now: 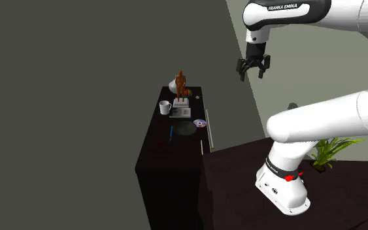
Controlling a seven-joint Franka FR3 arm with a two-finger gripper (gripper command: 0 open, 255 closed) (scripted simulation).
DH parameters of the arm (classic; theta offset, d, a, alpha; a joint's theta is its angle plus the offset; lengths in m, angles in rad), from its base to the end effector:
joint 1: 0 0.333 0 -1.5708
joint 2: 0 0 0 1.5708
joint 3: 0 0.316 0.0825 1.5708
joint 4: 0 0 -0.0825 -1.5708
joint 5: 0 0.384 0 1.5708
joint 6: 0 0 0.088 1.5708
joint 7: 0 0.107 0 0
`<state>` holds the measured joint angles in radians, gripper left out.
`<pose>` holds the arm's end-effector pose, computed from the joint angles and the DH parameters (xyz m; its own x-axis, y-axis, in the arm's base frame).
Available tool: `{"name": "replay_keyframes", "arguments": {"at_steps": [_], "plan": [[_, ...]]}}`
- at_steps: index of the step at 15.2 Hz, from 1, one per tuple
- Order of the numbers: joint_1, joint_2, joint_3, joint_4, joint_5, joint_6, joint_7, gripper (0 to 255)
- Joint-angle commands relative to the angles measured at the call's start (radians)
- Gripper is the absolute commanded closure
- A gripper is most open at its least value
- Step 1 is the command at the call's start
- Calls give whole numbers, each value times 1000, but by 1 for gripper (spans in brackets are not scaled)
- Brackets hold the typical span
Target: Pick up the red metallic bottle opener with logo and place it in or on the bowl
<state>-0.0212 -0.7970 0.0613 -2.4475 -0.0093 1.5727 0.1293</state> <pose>0.3003 0.0151 0.5506 0.9913 -0.1107 -0.0711 -0.1063 -0.9923 0.0628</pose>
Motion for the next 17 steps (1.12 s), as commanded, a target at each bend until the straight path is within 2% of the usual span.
{"name": "replay_keyframes", "arguments": {"at_steps": [1,9,17], "plan": [[0,0,0,0,0,0,0,0],[53,131,124,-89,96,228,131,0],[89,356,254,-90,150,469,263,0]]}}
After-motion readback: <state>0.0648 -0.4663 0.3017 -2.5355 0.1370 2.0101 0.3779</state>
